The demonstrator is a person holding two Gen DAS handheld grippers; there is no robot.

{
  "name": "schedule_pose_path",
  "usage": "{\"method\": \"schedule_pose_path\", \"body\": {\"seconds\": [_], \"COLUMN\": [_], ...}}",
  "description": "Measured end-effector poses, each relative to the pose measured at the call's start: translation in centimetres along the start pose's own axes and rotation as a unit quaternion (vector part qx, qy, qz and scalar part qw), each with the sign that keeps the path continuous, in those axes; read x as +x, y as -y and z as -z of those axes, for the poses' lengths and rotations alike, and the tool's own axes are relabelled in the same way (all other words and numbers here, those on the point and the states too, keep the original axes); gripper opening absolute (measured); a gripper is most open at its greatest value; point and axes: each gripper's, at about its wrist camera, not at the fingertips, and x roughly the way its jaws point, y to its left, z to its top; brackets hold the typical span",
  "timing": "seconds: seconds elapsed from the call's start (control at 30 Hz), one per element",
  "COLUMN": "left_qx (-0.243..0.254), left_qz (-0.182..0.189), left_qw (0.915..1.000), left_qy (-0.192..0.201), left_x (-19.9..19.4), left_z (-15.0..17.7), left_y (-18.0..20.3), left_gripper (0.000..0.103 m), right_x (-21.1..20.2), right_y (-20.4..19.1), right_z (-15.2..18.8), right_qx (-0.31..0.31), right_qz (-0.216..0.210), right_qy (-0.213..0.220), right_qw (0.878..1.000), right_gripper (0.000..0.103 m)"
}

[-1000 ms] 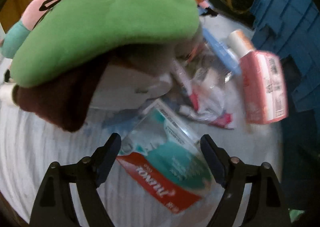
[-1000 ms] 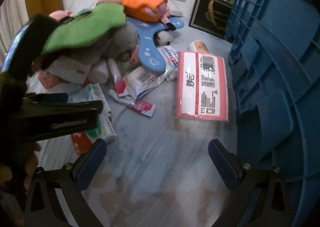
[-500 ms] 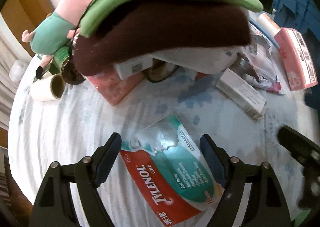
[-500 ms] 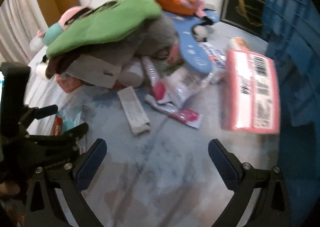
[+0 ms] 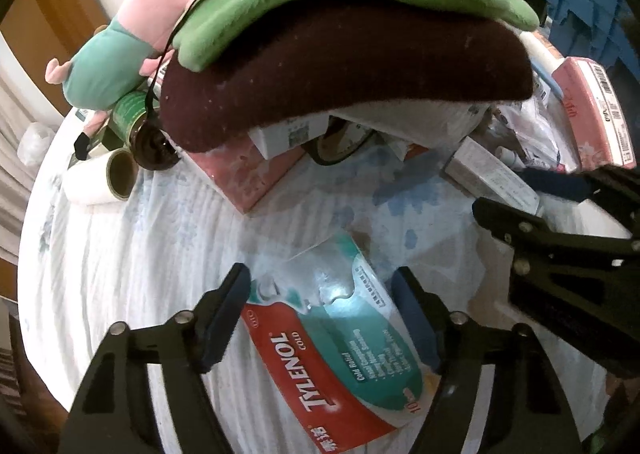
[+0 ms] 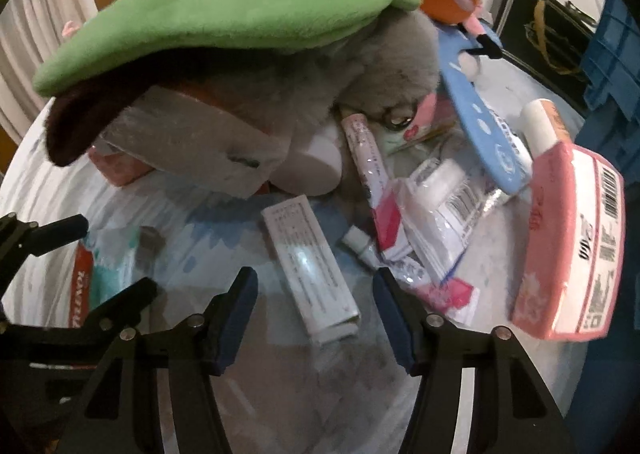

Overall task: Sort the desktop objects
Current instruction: 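Grasp the red Tylenol box with the left gripper while the right grasps a white box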

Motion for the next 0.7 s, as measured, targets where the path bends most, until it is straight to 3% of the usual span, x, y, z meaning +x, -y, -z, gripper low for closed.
{"method": "schedule_pose_path", "body": {"seconds": [0.03, 0.07, 0.23, 0.3, 0.33, 0.47, 0.53, 0.6, 0.67, 0.7], "left_qx": [0.0, 0.001, -0.012, -0.029, -0.036, -0.074, -0.093, -0.079, -0.07, -0.069], "left_qz": [0.005, 0.008, 0.025, 0.022, 0.02, 0.037, 0.049, 0.035, 0.032, 0.034], "left_qw": [1.0, 1.0, 0.9996, 0.9993, 0.999, 0.9959, 0.9921, 0.9949, 0.9959, 0.996], "left_qy": [0.001, 0.001, -0.006, -0.012, -0.017, -0.038, -0.067, -0.052, -0.047, -0.046], "left_x": [-0.3, -0.5, -1.6, -2.0, -2.0, -1.6, -0.8, -1.2, -1.7, -2.0], "left_z": [0.1, 0.1, 1.0, 1.5, 1.9, 3.5, 4.3, 4.8, 5.2, 5.3], "left_y": [0.0, -0.1, -1.2, -2.1, -2.6, -4.2, -4.6, -4.1, -3.7, -3.7], "left_gripper": [0.062, 0.056, 0.054, 0.063, 0.078, 0.09, 0.089, 0.089, 0.075, 0.075], "right_x": [0.1, 0.1, -0.8, -1.3, -1.5, -1.5, -1.4, -1.3, -1.2, -1.1], "right_y": [-0.1, -0.4, -1.0, -1.0, -0.9, -1.2, -1.4, -1.6, -1.8, -1.9], "right_z": [0.0, 0.0, 0.5, 0.8, 1.0, 2.3, 2.8, 3.1, 3.2, 3.2], "right_qx": [-0.003, -0.006, -0.01, -0.007, -0.006, -0.004, -0.006, -0.008, -0.01, -0.013], "right_qz": [-0.001, -0.001, -0.007, -0.01, -0.011, -0.02, -0.022, -0.024, -0.024, -0.021], "right_qy": [-0.003, -0.005, -0.006, -0.008, -0.011, -0.029, -0.035, -0.033, -0.033, -0.033], "right_qw": [1.0, 1.0, 1.0, 1.0, 1.0, 0.999, 0.999, 0.999, 0.999, 0.999], "right_gripper": [0.03, 0.028, 0.028, 0.028, 0.028, 0.029, 0.033, 0.043, 0.047, 0.043]}}
